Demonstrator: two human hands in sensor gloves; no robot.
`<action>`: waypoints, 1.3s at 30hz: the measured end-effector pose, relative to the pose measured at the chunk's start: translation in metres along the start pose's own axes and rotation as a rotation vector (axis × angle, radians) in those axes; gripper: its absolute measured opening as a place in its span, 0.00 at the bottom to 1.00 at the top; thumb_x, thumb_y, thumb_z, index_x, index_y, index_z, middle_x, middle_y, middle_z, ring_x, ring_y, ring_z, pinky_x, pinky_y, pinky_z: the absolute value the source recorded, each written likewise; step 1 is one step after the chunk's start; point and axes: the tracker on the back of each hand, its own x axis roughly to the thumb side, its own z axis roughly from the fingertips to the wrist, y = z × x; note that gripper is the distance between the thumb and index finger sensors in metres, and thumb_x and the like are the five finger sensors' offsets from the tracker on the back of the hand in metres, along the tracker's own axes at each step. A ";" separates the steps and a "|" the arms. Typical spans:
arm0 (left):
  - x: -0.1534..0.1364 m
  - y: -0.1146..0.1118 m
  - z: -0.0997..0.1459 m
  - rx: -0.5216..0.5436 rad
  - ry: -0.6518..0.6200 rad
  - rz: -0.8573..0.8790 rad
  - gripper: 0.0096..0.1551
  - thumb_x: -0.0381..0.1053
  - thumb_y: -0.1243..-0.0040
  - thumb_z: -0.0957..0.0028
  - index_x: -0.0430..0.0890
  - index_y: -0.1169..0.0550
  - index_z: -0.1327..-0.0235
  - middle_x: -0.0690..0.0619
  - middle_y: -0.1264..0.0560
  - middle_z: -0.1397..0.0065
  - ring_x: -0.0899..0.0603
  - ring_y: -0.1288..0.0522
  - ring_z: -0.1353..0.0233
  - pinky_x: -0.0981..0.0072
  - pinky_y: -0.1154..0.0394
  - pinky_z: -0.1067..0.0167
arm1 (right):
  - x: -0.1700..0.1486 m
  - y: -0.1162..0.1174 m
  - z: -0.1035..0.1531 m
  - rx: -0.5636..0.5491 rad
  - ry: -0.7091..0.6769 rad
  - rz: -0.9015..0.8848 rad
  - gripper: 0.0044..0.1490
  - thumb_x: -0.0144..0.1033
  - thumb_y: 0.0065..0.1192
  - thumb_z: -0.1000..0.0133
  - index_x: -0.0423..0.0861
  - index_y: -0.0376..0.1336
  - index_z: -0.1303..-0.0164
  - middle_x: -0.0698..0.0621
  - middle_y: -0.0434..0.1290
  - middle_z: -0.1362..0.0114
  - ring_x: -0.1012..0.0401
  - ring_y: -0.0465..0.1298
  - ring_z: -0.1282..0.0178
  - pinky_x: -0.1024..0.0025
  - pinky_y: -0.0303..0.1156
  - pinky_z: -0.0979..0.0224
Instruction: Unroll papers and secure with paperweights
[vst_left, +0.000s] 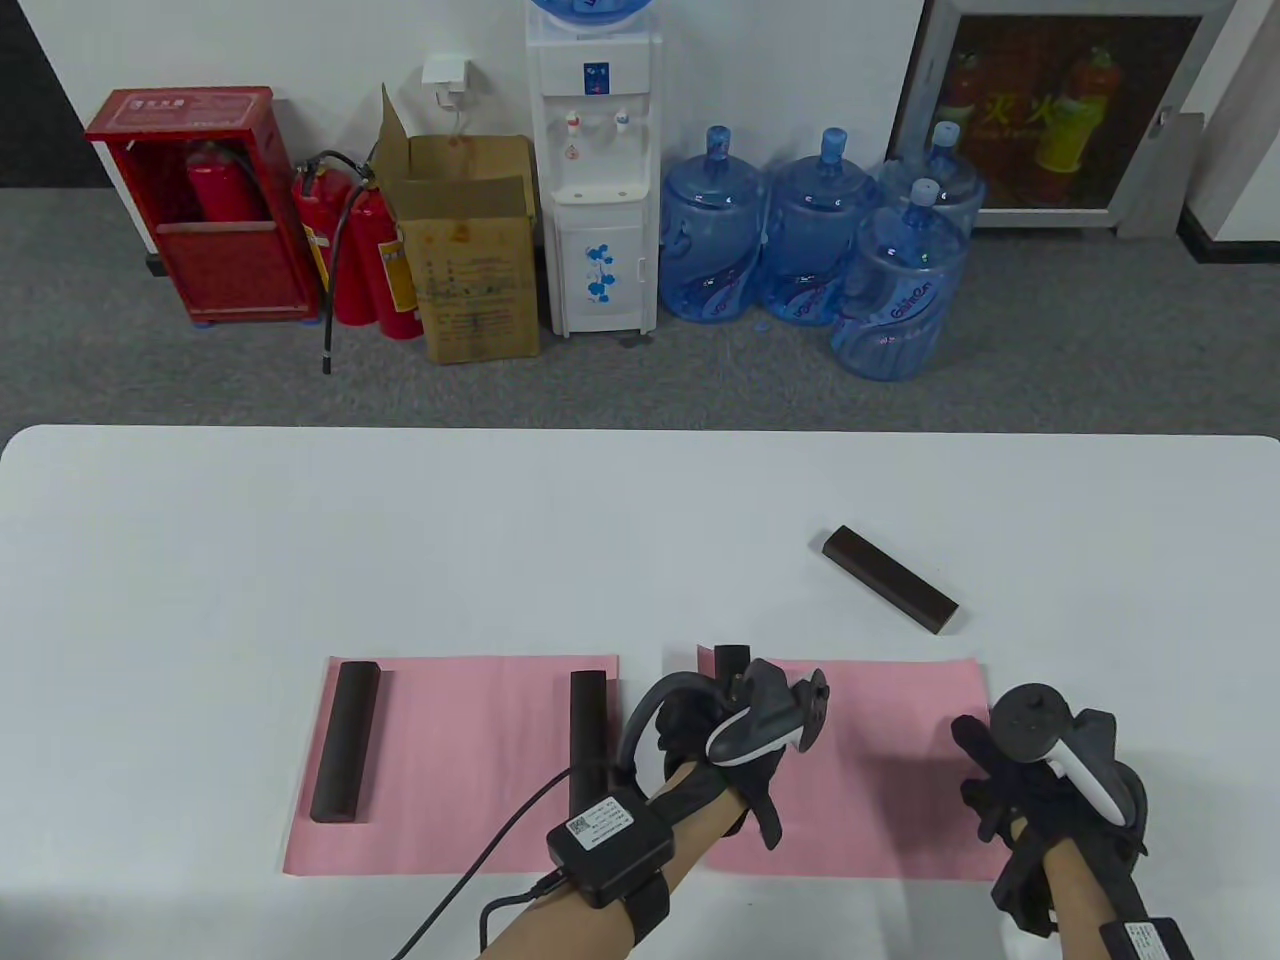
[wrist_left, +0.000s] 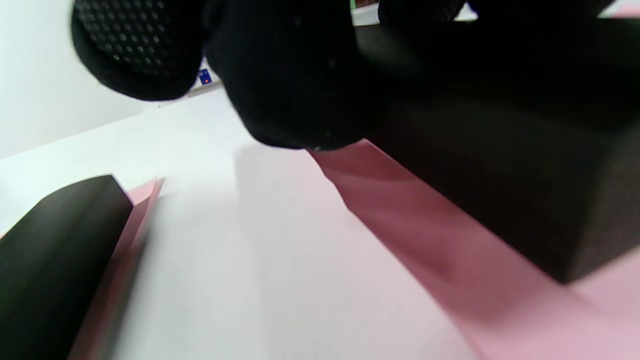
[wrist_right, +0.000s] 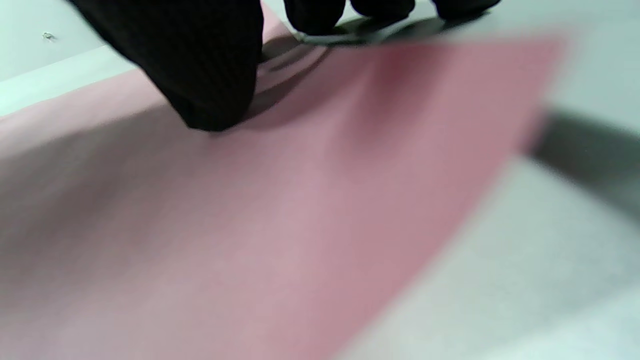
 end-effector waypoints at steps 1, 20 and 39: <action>0.001 -0.002 0.000 -0.005 0.000 -0.010 0.35 0.70 0.47 0.51 0.70 0.32 0.26 0.42 0.14 0.48 0.51 0.14 0.67 0.47 0.20 0.49 | 0.000 0.000 0.000 0.000 0.000 0.000 0.41 0.41 0.69 0.51 0.61 0.58 0.26 0.49 0.43 0.16 0.44 0.45 0.15 0.38 0.47 0.18; -0.035 0.004 0.019 0.048 0.064 0.015 0.42 0.72 0.52 0.50 0.68 0.45 0.20 0.41 0.22 0.30 0.43 0.15 0.50 0.40 0.27 0.38 | -0.001 0.000 -0.001 0.003 -0.002 -0.006 0.41 0.41 0.69 0.51 0.61 0.57 0.26 0.49 0.43 0.16 0.44 0.44 0.15 0.38 0.46 0.18; -0.246 -0.099 0.077 0.203 0.248 0.471 0.39 0.69 0.52 0.48 0.65 0.40 0.21 0.42 0.24 0.26 0.38 0.18 0.38 0.36 0.30 0.34 | -0.002 0.000 -0.002 0.007 -0.004 -0.026 0.41 0.41 0.69 0.51 0.61 0.58 0.26 0.49 0.43 0.16 0.44 0.44 0.15 0.38 0.45 0.18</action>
